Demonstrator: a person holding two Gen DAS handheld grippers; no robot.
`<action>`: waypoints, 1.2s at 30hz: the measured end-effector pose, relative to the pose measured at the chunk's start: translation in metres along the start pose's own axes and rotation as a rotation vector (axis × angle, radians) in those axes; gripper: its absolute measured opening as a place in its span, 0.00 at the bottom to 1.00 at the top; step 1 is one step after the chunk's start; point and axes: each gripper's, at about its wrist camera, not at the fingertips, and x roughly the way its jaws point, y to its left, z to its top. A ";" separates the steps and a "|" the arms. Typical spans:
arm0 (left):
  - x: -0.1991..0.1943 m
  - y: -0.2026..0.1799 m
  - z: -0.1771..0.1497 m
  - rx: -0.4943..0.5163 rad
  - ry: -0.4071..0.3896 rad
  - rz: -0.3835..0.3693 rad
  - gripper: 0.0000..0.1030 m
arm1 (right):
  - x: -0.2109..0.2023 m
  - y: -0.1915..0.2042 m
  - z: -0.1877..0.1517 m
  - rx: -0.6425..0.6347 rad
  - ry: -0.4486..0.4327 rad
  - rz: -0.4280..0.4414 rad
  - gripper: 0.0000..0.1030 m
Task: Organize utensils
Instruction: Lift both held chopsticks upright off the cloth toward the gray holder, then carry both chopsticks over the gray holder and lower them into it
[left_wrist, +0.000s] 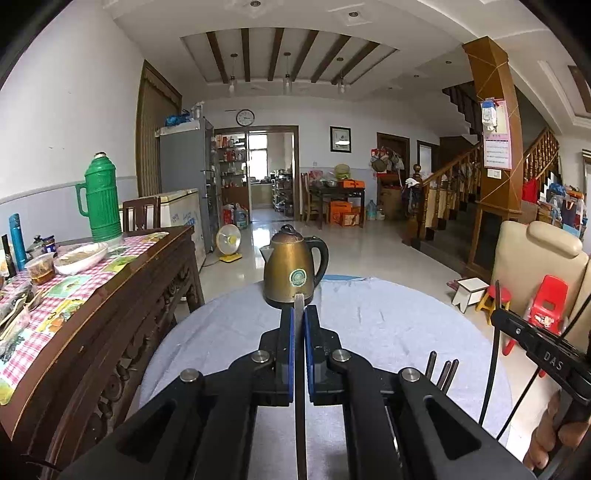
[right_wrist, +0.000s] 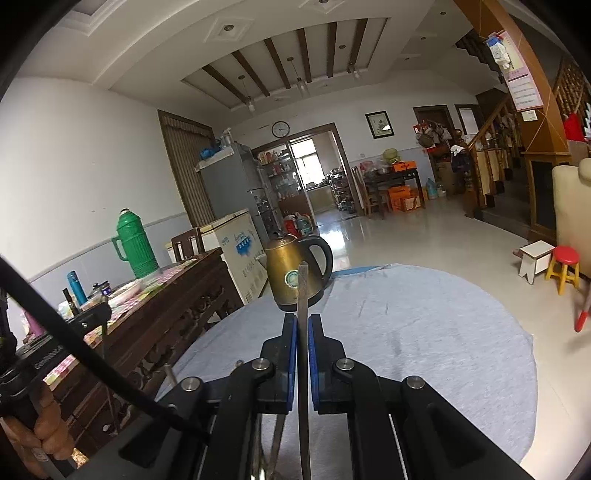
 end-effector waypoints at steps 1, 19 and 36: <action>-0.001 -0.001 0.000 0.001 -0.003 0.004 0.05 | -0.002 0.001 0.000 0.003 0.000 0.005 0.06; -0.020 -0.013 0.001 -0.022 -0.041 0.016 0.05 | -0.033 0.012 -0.002 0.059 -0.055 0.106 0.06; -0.021 -0.016 0.002 -0.136 -0.093 -0.065 0.05 | -0.032 0.008 -0.011 0.129 -0.090 0.200 0.06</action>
